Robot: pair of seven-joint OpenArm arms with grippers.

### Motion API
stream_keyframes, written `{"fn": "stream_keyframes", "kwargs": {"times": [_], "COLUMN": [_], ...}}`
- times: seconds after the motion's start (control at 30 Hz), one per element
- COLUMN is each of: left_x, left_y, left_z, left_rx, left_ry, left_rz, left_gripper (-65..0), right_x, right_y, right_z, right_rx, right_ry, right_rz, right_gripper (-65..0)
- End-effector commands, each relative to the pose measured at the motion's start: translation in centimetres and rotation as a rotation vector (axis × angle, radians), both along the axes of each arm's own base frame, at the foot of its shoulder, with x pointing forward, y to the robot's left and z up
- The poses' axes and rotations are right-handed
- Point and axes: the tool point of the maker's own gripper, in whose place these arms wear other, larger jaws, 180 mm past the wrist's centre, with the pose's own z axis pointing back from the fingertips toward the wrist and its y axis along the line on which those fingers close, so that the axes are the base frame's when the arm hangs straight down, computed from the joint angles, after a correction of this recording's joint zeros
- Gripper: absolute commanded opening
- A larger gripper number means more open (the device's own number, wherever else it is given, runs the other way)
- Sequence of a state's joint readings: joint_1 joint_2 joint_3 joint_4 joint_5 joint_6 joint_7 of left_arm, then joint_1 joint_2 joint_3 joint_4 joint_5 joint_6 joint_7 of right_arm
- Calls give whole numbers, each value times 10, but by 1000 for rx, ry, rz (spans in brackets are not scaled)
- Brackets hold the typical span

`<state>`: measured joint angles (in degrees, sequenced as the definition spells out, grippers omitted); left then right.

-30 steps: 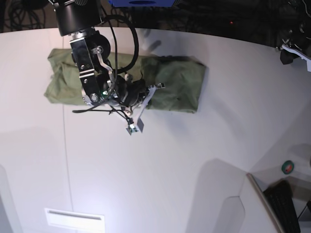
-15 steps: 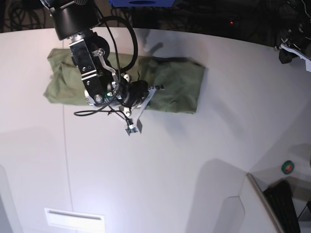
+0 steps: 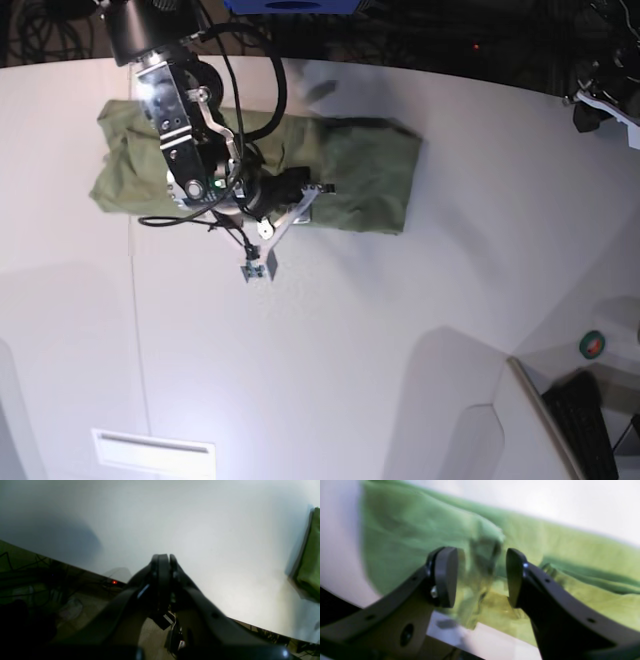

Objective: Layout the t-shirt on the table in an organized manner, then fold the t-shirt properly
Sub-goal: 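Press and tuck the folded shirt with the right gripper, then grasp both ends of the green shirt strip with both grippers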

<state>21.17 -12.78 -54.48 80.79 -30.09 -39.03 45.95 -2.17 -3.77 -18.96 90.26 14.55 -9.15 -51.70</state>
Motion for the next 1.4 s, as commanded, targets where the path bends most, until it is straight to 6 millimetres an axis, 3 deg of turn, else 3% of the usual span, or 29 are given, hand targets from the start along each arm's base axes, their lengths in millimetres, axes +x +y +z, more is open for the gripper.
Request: {"fn": "stream_keyframes", "kwargs": {"times": [0.0, 0.17, 0.23, 0.3, 0.43, 0.53, 0.63, 0.7, 0.8, 0.87, 0.93, 1.03, 1.2, 1.3, 1.37], "left_x": [12, 31, 48, 68, 101, 120, 124, 120, 118, 116, 116, 124, 136, 133, 125], "left_y": [-5, -72, -110, -150, -216, -254, -282, -293, -295, -292, -289, -287, -239, -196, -168], "left_z": [7, -13, -5, 5, 12, 9, -14, -32, -46, -51, -47, -24, 15, 16, 6], "left_rx": [10, -73, -91, -118, -176, -220, -268, -292, -317, -322, -319, -298, -203, -128, -96], "left_ry": [-25, -6, -50, -96, -130, -122, -51, 6, -16, -34, -50, -119, -231, -217, -173], "left_rz": [-52, -216, -304, -370, -472, -520, -561, -579, -544, -517, -507, -520, -442, -394, -359], "left_gripper": [-650, -650, -650, -650, -650, -650, -650, -650, -650, -650, -650, -650, -650, -650, -650], "right_x": [12, 8, 9, 11, 7, 3, 0, -2, -16, -26, -33, -42, -48, -48, -46], "right_y": [-1, -21, -48, -79, -142, -183, -213, -240, -282, -297, -308, -314, -297, -283, -275], "right_z": [21, 55, 55, 52, 45, 44, 47, 50, 41, 28, 14, -9, -25, -30, -31], "right_rx": [20, 25, -2, -32, -87, -126, -62, -12, 23, 67, 108, 142, 160, 164, 169], "right_ry": [-77, -185, -201, -224, -247, -263, -286, -309, -248, -174, -111, -22, 49, 65, 71], "right_rz": [-7, -22, -72, -151, -331, -393, -423, -469, -535, -543, -538, -520, -417, -355, -331], "right_gripper": [-345, -368, -480, -650, -650, -650, -650, -554, -345, -263, -255, -254, -246, -245, -245]}}
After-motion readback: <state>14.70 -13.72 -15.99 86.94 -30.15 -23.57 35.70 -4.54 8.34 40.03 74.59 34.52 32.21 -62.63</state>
